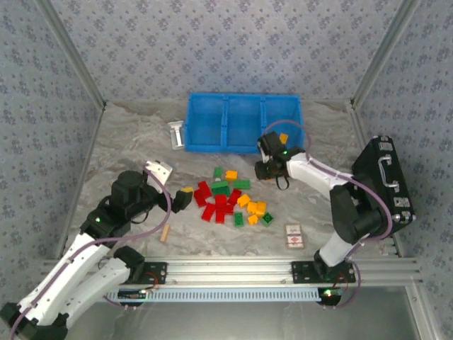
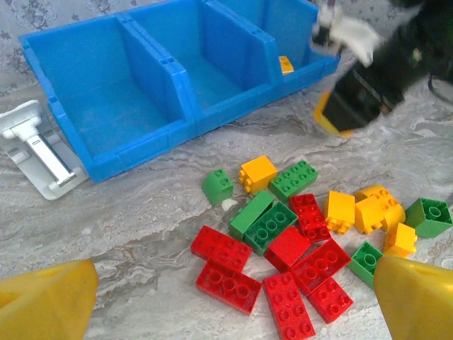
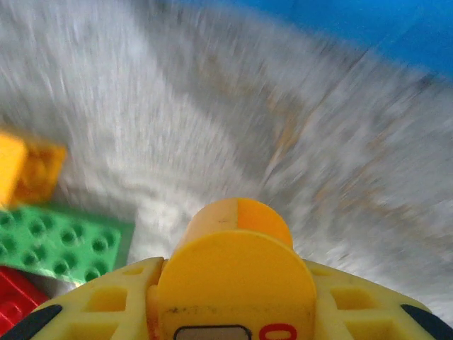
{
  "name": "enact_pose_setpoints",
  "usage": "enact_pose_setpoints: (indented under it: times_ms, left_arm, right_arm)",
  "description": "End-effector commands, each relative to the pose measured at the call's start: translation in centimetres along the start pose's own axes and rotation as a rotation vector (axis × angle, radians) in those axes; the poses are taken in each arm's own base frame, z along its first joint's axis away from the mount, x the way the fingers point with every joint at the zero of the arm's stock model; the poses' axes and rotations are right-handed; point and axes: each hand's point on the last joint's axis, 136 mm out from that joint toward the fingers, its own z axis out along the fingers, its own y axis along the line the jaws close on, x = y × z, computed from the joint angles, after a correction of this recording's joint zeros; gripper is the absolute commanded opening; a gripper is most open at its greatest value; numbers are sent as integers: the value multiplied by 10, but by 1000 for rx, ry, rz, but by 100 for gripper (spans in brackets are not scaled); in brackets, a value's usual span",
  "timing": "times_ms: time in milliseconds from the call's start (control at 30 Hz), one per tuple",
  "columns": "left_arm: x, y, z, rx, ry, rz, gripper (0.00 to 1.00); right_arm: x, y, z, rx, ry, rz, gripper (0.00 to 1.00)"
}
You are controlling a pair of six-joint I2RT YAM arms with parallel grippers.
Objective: Sort the legos into containers by color
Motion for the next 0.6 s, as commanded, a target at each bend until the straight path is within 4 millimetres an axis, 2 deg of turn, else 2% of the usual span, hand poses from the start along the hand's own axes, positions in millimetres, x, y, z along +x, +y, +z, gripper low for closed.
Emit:
enact_pose_setpoints:
  times_ms: [0, 100, 267, 433, 567]
  left_arm:
    - [-9, -7, -1, 34, -56, 51, 100]
    - [-7, -7, -1, 34, -50, 50, 100]
    - [-3, -6, 0, 30, -42, 43, 100]
    - [2, -4, -2, 19, -28, 51, 100]
    - [9, -5, -1, 24, 3, 53, 100]
  right_arm:
    - [-44, -19, -30, 12, -97, 42, 28]
    - [-66, -39, -32, 44, -130, 84, 28]
    - [-96, -67, -19, 80, -165, 169, 29]
    - [-121, -86, 5, 105, -170, 219, 32]
    - [-129, -96, 30, 120, -139, 243, 35]
